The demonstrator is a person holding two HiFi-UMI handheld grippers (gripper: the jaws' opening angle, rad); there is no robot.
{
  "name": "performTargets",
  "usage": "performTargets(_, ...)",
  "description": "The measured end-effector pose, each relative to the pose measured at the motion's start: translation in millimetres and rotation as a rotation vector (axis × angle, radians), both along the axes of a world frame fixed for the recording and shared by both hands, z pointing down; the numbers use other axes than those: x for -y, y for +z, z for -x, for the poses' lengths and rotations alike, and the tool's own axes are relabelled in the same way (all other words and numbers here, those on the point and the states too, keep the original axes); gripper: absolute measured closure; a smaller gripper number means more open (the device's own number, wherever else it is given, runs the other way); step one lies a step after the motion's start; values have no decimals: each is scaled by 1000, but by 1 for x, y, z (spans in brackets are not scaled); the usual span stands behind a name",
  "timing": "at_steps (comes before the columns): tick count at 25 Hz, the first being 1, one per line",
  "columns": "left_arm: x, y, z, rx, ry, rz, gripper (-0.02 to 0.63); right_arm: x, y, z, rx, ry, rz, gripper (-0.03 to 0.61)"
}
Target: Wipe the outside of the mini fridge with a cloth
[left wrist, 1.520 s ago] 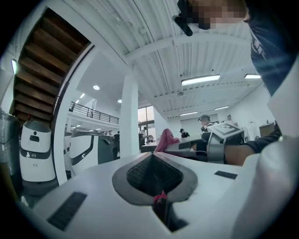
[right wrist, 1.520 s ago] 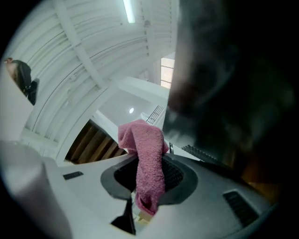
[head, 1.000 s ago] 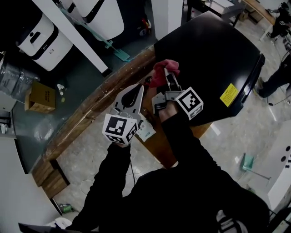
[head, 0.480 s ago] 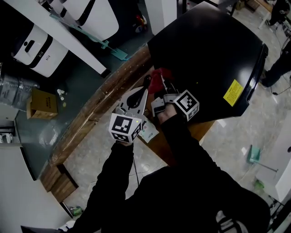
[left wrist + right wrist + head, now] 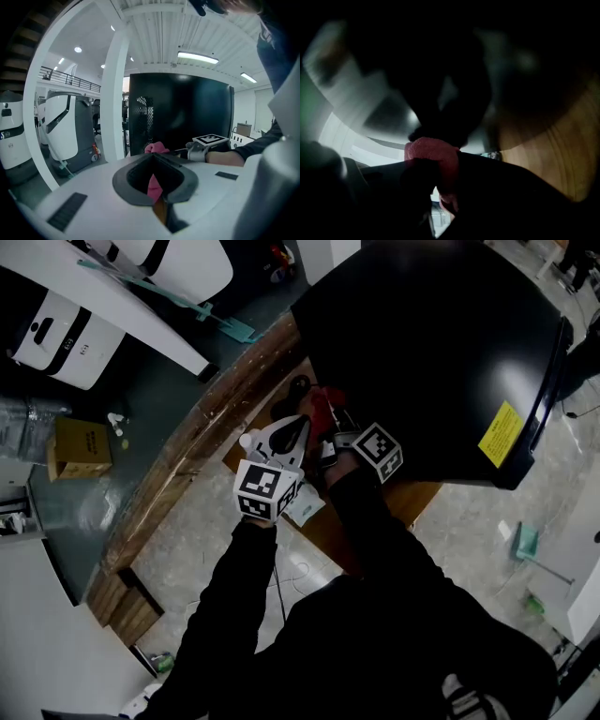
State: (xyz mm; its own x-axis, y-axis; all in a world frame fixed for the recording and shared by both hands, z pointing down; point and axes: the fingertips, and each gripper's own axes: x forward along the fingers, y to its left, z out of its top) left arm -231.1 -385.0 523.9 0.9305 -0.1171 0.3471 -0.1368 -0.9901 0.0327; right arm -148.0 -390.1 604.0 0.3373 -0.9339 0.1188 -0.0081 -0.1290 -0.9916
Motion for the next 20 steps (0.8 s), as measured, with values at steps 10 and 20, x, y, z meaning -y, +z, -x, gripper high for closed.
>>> performTargets(10,0,86,-10,107,-13,60,607,4,103,-1,32,-15,143,486)
performTargets(20,-10,120,7,117,-41,126,607,8,174,-9,80,-8,247,488)
